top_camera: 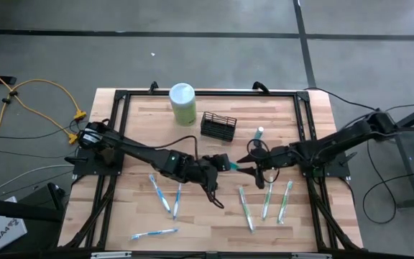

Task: Pick & Place toothbrushing station
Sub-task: Put the left mouthwash into the mesh organizer

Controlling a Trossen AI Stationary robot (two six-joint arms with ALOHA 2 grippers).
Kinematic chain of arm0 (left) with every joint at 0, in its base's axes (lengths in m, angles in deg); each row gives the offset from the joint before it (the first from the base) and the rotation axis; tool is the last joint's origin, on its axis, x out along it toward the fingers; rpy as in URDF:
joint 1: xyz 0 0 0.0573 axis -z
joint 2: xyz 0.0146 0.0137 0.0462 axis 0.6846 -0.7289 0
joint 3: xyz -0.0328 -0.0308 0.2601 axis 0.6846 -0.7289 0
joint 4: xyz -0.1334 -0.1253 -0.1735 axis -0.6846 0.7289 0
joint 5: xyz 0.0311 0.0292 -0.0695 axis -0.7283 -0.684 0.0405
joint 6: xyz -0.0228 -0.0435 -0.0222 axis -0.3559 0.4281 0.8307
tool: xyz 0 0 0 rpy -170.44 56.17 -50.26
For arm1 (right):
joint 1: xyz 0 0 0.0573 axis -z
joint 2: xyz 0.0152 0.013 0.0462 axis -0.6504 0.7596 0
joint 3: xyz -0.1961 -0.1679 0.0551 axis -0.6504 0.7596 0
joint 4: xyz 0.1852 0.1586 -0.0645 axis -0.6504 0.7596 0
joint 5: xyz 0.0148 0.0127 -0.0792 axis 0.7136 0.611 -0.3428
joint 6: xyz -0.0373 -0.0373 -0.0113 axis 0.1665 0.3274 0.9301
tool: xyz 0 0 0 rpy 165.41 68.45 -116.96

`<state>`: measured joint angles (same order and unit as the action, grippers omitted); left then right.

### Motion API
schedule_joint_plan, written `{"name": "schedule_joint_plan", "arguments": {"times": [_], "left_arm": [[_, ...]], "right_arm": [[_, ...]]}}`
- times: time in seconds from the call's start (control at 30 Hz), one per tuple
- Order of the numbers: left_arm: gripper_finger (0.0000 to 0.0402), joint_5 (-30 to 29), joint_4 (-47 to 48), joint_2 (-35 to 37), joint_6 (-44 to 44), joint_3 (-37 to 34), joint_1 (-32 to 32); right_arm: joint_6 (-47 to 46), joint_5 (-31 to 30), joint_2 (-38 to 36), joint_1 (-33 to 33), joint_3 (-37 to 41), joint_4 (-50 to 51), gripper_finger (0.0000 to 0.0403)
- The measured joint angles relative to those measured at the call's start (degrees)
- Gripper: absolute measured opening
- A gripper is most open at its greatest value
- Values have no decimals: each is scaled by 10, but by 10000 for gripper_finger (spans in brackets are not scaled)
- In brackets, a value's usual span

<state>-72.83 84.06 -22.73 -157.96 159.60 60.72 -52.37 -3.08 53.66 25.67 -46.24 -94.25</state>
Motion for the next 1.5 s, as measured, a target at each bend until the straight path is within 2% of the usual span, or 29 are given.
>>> {"name": "schedule_joint_plan", "arguments": {"times": [0.23,0.7,1.17,1.5], "left_arm": [[96,14,0,0,0,0,0],[96,30,0,0,3,0,0],[96,30,1,0,5,0,0],[106,31,0,0,7,0,0]], "right_arm": [[3,9,40,1,0,-48,150],[5,12,41,1,0,-74,149],[4,26,41,1,0,-74,100],[4,32,41,1,0,-74,94]]}}
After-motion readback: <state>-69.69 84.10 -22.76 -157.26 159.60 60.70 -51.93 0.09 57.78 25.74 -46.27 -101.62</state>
